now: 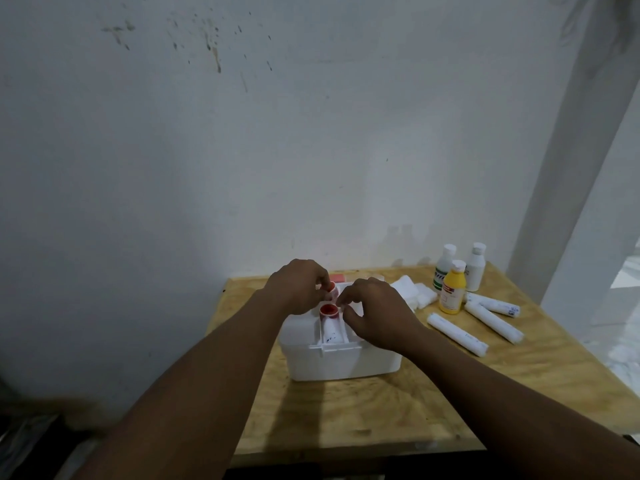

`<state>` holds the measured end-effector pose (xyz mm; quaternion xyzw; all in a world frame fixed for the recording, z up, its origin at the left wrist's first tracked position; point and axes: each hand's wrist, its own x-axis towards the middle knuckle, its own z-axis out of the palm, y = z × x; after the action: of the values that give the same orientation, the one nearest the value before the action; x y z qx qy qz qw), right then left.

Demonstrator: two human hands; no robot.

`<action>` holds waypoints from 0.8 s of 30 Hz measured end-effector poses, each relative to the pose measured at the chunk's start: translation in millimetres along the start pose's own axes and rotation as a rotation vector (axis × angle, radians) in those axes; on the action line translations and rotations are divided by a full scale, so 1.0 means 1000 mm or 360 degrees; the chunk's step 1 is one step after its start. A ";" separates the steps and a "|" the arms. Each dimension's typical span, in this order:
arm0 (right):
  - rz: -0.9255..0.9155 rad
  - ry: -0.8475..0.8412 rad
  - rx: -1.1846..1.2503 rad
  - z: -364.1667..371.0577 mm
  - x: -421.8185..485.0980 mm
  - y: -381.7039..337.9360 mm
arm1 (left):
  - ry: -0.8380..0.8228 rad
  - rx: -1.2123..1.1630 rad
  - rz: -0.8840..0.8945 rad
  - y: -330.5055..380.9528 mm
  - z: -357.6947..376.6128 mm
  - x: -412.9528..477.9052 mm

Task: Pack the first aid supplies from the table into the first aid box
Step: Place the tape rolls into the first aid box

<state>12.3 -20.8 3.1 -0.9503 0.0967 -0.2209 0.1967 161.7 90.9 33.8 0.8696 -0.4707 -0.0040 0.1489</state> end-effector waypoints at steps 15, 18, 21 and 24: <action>0.0019 0.0066 -0.0018 -0.006 0.002 0.015 | -0.0085 0.0080 -0.0037 0.002 0.001 0.001; 0.0119 0.0280 -0.0012 -0.025 0.009 0.031 | 0.0021 0.0085 0.0034 0.008 -0.003 0.005; 0.0379 0.0420 0.0082 -0.050 0.018 0.059 | 0.0096 0.0029 0.0101 0.021 -0.002 0.020; 0.0715 0.0321 0.0080 -0.065 0.022 0.087 | 0.0030 0.0015 0.0142 0.043 0.007 0.042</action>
<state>-6.7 -127.3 28.8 -0.8728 0.3193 -0.2678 0.2538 148.6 32.5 44.0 0.8485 -0.5076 0.0130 0.1493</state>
